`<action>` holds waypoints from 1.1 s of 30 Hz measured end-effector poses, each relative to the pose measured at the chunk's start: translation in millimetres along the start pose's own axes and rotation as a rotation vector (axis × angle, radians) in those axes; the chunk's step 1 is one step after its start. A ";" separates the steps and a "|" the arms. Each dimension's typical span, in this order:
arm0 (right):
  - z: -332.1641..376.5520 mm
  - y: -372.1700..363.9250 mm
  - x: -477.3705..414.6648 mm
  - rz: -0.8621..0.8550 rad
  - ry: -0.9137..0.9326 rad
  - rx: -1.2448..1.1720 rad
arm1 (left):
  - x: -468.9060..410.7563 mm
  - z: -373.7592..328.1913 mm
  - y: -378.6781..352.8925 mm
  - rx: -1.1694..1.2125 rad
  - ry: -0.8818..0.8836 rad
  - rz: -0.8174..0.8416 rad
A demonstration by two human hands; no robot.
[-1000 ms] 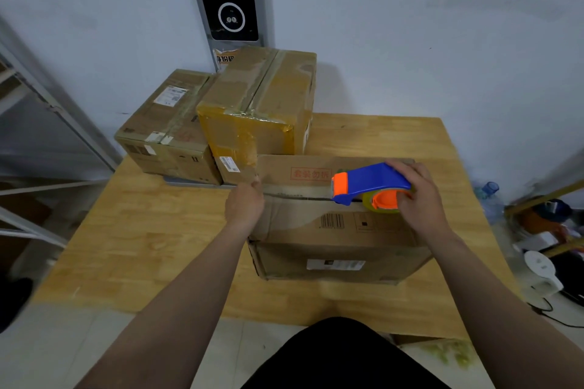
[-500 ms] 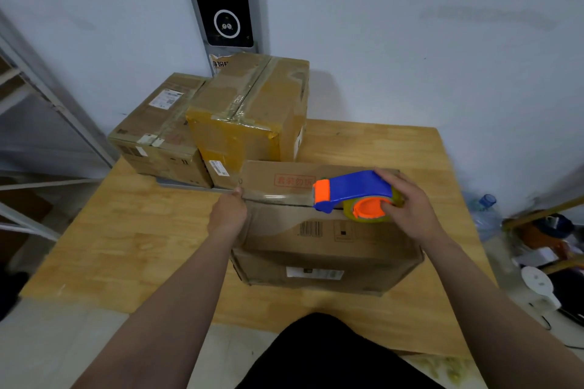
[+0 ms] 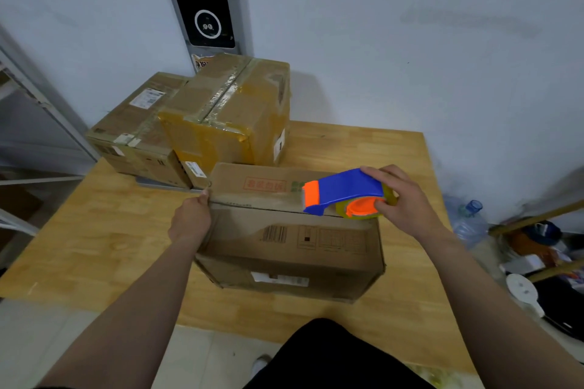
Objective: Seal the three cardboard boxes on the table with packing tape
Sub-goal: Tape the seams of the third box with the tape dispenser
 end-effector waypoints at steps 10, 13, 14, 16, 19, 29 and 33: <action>-21.1 15.3 18.3 -0.045 -0.053 -0.013 | -4.4 -3.0 -1.7 0.113 -0.001 0.025; -20.4 14.6 19.1 -0.047 -0.052 0.021 | -2.7 -8.5 7.6 0.169 -0.094 -0.058; -19.7 13.7 18.8 -0.045 -0.048 0.036 | 0.3 -13.4 13.5 0.177 -0.146 -0.098; -19.1 12.2 18.0 -0.043 -0.043 0.050 | 9.0 -27.3 19.7 0.169 -0.283 -0.108; -19.8 11.4 17.3 -0.047 -0.034 0.055 | 30.0 -38.7 11.4 0.012 -0.440 0.022; -19.4 2.9 18.2 -0.067 -0.043 0.051 | 69.3 -28.1 -5.5 -0.436 -0.621 0.105; -19.7 -0.6 17.6 -0.075 -0.053 0.061 | 85.2 -42.5 -17.5 -0.435 -0.693 0.180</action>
Point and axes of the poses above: each hand's wrist, its own x-axis away from the middle knuckle, its own y-axis out of the back of the hand, z = x × y, the point moved 7 cm from there along -x, towards the middle knuckle, and after that the axes turned 12 degrees about -z, right-handed, at the moved point
